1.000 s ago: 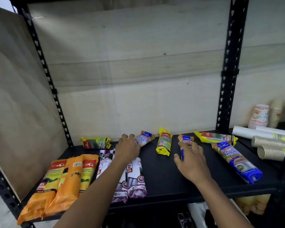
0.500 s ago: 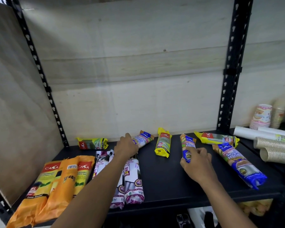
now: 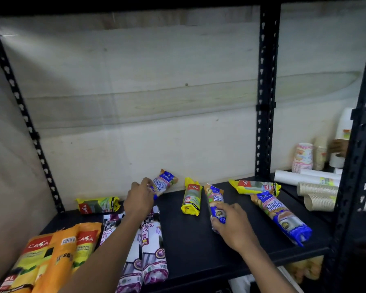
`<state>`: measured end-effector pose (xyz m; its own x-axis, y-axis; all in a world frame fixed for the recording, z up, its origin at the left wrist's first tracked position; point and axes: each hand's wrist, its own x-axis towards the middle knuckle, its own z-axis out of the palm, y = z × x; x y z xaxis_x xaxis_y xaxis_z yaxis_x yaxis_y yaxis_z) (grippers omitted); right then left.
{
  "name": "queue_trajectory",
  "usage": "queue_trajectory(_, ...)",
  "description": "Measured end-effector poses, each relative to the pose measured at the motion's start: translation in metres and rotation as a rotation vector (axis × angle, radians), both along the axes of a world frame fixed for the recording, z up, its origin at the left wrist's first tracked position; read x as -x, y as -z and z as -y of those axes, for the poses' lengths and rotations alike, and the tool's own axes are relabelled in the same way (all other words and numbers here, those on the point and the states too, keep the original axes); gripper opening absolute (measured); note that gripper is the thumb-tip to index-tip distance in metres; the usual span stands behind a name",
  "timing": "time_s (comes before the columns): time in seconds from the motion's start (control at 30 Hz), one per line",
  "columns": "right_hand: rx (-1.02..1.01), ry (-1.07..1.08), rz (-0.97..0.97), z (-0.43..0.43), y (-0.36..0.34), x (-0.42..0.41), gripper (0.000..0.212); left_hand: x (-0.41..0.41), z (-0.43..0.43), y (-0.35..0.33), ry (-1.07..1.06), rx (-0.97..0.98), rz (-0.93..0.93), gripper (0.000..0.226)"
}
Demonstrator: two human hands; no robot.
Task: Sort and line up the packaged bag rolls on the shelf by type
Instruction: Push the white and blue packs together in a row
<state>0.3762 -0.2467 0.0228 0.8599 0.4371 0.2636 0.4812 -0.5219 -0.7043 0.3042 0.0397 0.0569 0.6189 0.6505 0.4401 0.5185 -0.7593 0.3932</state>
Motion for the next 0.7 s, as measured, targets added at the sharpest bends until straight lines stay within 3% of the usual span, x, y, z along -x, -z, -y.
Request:
queue_trajectory(0.27, -0.120, -0.085, 0.038, 0.009, -0.002, 0.028, 0.044, 0.035, 0.028, -0.026, 0.073, -0.055, 0.005, 0.026)
queue_trajectory(0.7, -0.061, -0.154, 0.048, 0.016, 0.001, 0.066, 0.045, 0.086, 0.112, 0.004, 0.155, 0.141, 0.043, 0.016)
